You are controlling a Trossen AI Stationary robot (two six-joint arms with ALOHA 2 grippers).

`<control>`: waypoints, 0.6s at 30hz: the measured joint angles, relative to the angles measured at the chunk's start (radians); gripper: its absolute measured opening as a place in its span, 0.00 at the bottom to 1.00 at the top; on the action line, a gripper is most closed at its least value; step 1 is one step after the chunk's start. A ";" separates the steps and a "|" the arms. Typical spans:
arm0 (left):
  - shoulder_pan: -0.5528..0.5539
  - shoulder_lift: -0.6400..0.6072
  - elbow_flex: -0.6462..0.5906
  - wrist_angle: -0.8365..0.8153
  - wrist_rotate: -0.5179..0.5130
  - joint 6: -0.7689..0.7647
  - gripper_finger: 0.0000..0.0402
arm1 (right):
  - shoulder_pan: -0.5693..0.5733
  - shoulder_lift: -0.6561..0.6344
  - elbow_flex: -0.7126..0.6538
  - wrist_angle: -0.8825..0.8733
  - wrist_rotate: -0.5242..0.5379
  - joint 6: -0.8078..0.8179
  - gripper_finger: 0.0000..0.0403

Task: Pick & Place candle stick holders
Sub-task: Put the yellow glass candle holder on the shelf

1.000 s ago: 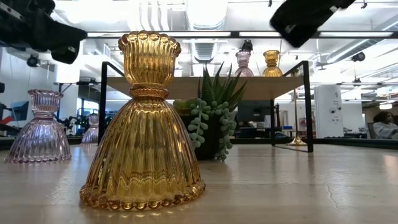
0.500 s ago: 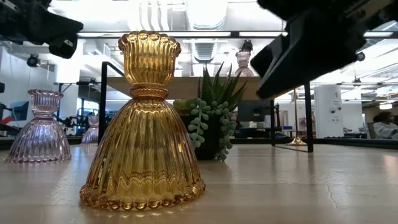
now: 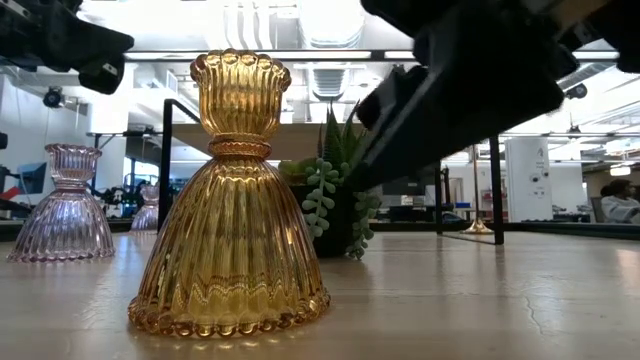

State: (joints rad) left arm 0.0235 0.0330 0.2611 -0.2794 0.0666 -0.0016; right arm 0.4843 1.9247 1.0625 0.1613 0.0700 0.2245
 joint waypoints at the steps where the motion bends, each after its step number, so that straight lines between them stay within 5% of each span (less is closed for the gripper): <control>1: 0.000 0.000 0.000 0.000 0.000 0.000 0.03 | 0.000 0.009 0.011 0.005 0.000 0.000 0.34; 8: 0.000 0.000 0.000 -0.001 0.000 -0.015 0.03 | 0.000 0.034 0.140 -0.130 -0.041 -0.007 0.48; 18: 0.000 0.000 0.000 -0.007 0.000 -0.022 0.03 | -0.012 0.008 0.418 -0.526 -0.017 0.005 0.44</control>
State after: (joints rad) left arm 0.0238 0.0330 0.2612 -0.2864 0.0666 -0.0239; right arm 0.4724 1.9331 1.4805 -0.3652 0.0529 0.2295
